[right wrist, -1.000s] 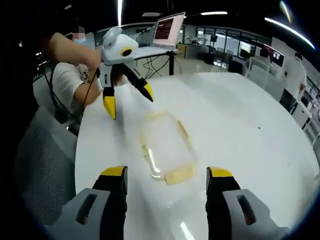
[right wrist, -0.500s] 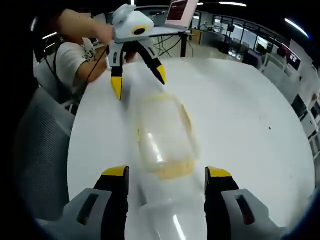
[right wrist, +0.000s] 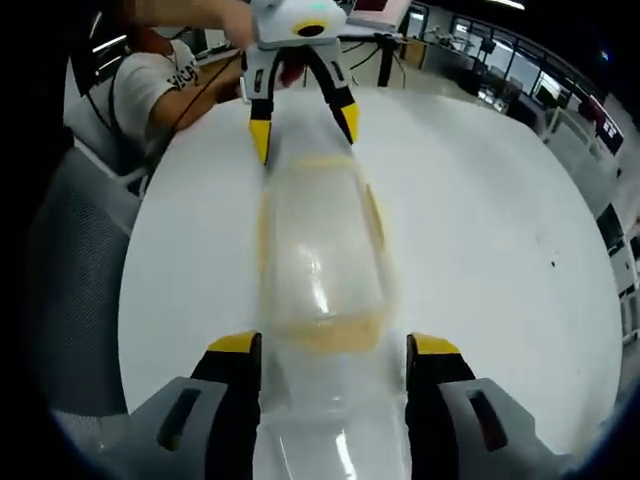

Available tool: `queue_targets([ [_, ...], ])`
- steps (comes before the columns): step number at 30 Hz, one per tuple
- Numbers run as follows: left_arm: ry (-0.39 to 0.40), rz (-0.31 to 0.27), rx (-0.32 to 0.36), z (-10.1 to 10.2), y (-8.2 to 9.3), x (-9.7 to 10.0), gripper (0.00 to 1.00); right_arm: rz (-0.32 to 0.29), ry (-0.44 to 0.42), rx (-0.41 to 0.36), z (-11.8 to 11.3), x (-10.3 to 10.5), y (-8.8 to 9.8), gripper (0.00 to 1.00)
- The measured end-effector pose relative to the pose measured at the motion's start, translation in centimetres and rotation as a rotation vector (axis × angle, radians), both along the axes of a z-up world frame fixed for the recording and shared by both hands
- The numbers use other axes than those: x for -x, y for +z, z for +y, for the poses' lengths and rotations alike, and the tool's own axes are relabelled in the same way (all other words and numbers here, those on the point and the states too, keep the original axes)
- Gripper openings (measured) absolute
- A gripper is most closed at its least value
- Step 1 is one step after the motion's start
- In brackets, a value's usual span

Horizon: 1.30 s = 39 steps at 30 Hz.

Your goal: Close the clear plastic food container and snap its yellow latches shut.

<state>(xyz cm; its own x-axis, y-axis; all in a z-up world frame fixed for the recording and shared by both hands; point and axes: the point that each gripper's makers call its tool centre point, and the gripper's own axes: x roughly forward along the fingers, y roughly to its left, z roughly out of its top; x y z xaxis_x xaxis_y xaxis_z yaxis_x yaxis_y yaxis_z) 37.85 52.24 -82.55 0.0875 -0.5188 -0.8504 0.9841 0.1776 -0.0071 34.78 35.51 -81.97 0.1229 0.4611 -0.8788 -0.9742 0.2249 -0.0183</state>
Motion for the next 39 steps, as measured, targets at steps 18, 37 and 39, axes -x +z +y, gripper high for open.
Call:
queue_targets([
  [18,-0.236,-0.046,-0.133,-0.7,-1.5,-0.1,0.42,0.041,0.087,0.147,0.0,0.0,-2.2,0.46],
  [37,-0.251,-0.027,-0.142,-0.9,-2.0,0.5,0.33,0.049,0.131,0.215,-0.4,-0.2,-3.0,0.36],
  [39,-0.242,-0.026,-0.141,-0.8,-2.0,0.6,0.33,0.043,0.142,0.207,-0.3,-0.3,-3.0,0.35],
])
